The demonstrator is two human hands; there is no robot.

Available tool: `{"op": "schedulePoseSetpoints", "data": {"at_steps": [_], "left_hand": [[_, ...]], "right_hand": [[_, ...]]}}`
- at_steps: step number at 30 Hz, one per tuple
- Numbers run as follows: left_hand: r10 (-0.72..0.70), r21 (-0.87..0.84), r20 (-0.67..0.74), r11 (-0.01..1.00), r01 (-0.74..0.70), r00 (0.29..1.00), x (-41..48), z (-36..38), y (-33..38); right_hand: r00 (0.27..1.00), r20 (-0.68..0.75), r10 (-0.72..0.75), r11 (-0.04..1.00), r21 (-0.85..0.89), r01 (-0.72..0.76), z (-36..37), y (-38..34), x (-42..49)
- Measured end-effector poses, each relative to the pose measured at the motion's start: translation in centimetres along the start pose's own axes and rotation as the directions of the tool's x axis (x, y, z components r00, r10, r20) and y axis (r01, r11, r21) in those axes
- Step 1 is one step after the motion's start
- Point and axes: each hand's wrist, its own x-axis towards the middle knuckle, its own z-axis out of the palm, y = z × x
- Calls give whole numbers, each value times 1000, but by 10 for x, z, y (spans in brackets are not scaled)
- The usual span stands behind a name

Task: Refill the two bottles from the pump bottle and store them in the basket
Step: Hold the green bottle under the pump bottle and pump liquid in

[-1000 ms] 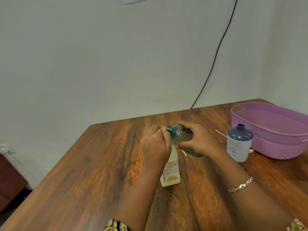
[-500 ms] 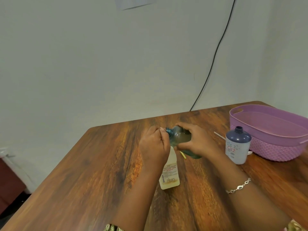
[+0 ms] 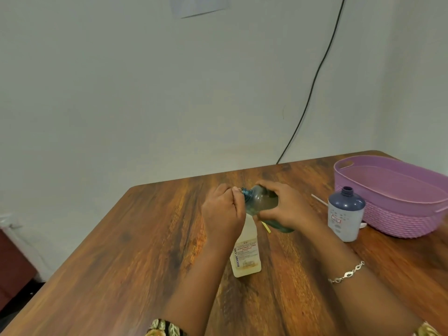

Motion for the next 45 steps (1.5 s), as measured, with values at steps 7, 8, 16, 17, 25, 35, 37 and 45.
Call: {"op": "schedulePoseSetpoints", "data": {"at_steps": [7,8,16,17,25,35,37,45], "left_hand": [[13,47,11,999,-14,1000,-14,6,-1],[11,45,9,999,-12,1000,-14,7,-1],[-37,-13,-3,999,37,999,-6,1,4],[-34,-11,-5,999,34,999,-9,2,4],[-37,-31,45,999,39,998,-13,-1,5],[-117,-152,55,981,124,992,-12,-10,1],[-101,-132,51,985,107,994,-14,-9,0],[-57,-67,111,996,65,992,-20,-12,5]], "right_hand": [[1000,16,-10,1000,-14,10,2,4,-7],[1000,20,-16,1000,-19,16,1,3,-7],[1000,-10,-24,1000,12,24,-2,-2,-2],[1000,-8,-18,1000,2,18,-1,-1,-3],[1000,7,-11,1000,-11,11,0,-1,-6],[1000,10,-8,1000,27,8,-3,-1,-4],[1000,17,-16,999,50,15,-3,0,-4],[996,73,-49,997,57,45,0,4,-11]]}}
